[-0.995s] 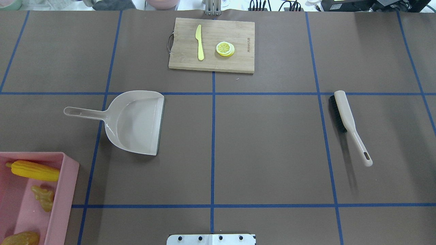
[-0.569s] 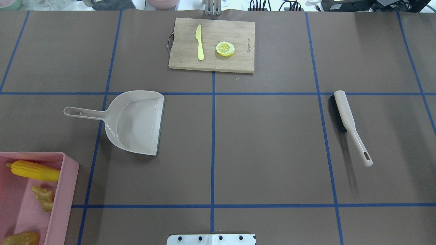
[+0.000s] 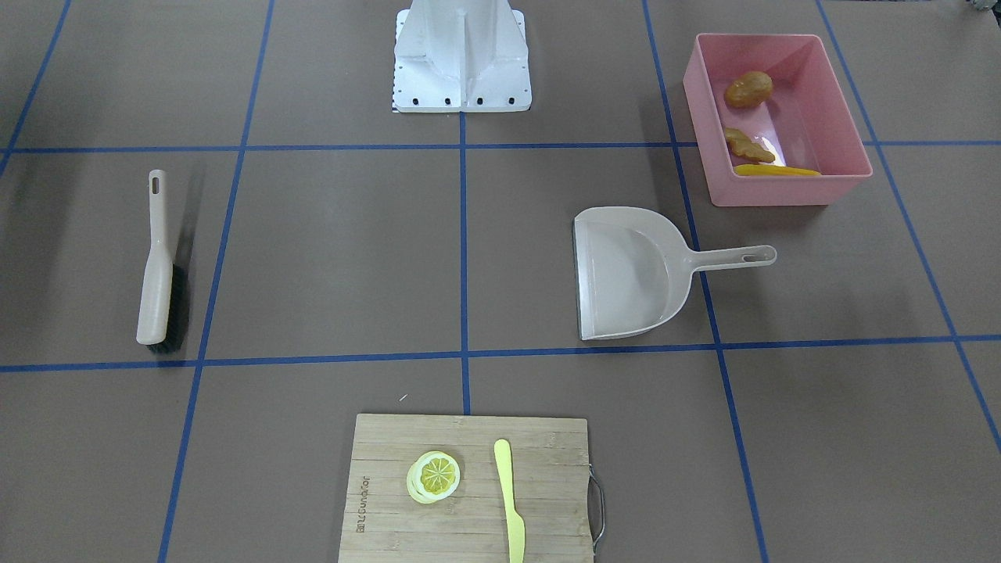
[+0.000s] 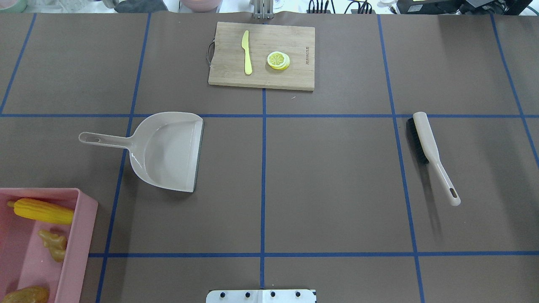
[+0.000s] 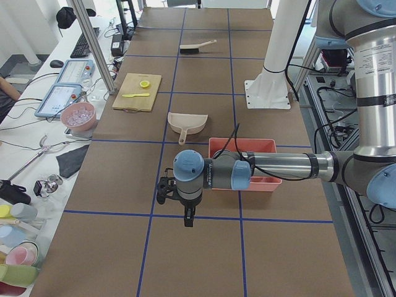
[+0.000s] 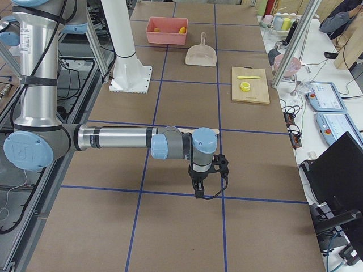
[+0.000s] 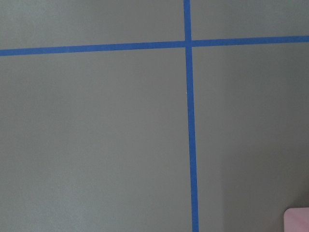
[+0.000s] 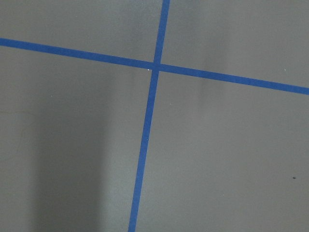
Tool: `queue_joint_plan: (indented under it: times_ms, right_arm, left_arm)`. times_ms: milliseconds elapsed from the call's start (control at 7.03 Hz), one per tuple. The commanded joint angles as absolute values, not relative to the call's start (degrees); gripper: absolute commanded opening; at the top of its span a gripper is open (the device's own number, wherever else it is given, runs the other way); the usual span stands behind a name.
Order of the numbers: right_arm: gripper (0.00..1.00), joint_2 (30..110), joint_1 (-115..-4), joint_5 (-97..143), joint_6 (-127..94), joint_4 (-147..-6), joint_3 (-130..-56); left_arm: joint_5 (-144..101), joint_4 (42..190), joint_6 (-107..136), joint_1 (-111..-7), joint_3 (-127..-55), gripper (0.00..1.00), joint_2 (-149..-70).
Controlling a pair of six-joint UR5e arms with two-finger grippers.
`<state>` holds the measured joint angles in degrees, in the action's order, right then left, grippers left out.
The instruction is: Sweep and dump trash into bin
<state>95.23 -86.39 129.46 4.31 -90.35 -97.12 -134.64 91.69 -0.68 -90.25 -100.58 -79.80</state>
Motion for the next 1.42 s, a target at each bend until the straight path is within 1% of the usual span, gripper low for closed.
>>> queue_joint_plan:
  times_ms: [0, 1280]
  right_arm:
    - [1.00, 95.19, -86.40, 129.46, 4.31, -90.35, -97.12]
    - [1.00, 95.19, -86.40, 129.64, 4.39, -90.35, -97.21]
  left_arm:
    - [-134.74, 92.02, 4.46, -90.26, -100.20, 0.98, -81.90]
    - [-134.74, 92.64, 4.13, -90.26, -99.76, 0.98, -81.83]
